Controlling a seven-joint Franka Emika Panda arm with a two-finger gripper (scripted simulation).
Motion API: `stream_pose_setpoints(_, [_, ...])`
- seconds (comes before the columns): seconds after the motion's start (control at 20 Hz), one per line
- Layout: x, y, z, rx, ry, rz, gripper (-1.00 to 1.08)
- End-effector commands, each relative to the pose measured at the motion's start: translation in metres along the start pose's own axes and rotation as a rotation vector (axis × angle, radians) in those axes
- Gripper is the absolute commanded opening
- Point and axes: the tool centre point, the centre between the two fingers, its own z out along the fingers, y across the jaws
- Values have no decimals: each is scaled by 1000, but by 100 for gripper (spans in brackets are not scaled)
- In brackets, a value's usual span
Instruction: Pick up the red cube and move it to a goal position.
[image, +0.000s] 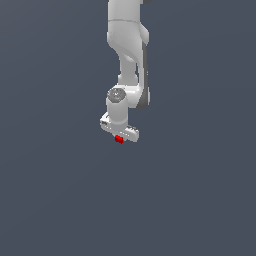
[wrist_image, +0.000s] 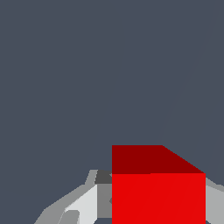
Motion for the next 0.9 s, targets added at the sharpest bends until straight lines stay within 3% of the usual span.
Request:
stream_pose_setpoints(0.0, [3, -5, -4, 1, 1, -1, -100])
stream_pose_setpoints(0.35, [21, -33, -24, 0, 1, 0, -100])
stream_pose_setpoints(0.85, [62, -96, -69, -1, 1, 0, -100])
